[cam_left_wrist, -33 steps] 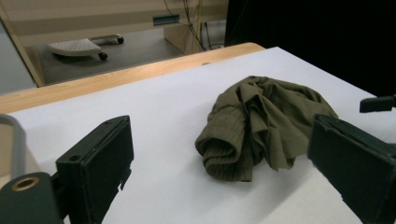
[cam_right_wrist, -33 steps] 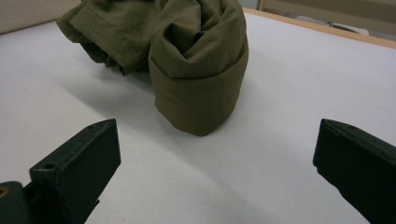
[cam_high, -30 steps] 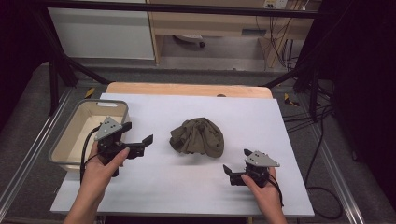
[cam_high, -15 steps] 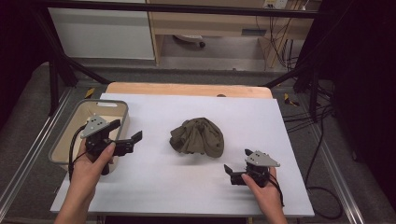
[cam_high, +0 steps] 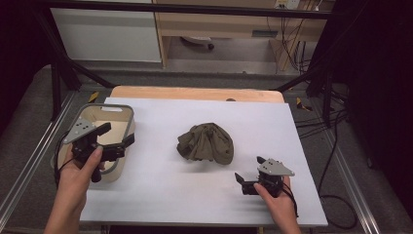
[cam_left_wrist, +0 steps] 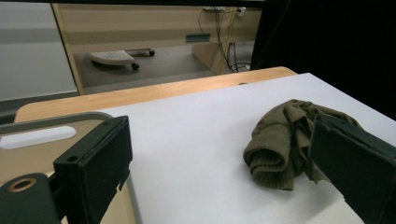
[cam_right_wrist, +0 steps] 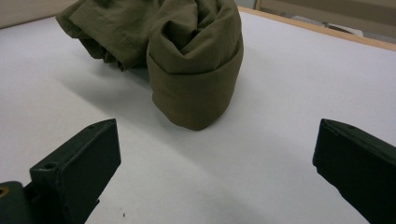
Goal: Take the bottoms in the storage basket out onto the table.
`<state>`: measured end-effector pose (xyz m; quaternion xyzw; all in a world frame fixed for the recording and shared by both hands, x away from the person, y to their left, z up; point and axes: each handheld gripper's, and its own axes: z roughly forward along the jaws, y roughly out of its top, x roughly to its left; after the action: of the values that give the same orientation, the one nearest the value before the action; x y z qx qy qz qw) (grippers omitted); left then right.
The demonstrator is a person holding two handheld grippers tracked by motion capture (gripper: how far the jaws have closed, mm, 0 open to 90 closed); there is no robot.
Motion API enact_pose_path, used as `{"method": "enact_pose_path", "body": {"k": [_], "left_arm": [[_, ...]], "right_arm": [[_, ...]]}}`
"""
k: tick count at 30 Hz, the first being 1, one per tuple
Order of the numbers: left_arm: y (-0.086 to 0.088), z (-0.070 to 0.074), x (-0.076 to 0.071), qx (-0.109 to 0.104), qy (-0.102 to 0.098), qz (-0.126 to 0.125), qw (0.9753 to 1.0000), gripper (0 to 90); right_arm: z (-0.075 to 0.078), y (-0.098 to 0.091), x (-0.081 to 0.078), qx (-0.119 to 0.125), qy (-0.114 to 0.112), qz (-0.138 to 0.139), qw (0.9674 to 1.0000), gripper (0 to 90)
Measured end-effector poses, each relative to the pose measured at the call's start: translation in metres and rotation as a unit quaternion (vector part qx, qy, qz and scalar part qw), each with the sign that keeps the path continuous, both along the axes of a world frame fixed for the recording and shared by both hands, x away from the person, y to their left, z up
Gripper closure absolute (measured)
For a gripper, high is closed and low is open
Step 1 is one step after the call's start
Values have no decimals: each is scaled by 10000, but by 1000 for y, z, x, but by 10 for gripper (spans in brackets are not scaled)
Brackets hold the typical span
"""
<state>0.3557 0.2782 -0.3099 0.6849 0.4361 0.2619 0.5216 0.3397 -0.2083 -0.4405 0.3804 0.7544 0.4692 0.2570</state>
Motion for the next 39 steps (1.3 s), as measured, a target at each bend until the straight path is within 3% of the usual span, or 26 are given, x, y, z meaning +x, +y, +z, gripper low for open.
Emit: {"method": "enact_pose_path", "body": {"k": [21, 31, 39], "left_arm": [[27, -2, -13, 61, -84, 313, 9995, 57], [39, -14, -21, 106, 43, 438, 9990, 57], [47, -16, -28, 138, 7, 404, 9991, 55]], "right_arm": [[0, -1, -1, 11, -22, -31, 10000, 16], [3, -4, -2, 77, -94, -27, 9999, 16], [2, -5, -2, 71, -91, -57, 9999, 16]]}}
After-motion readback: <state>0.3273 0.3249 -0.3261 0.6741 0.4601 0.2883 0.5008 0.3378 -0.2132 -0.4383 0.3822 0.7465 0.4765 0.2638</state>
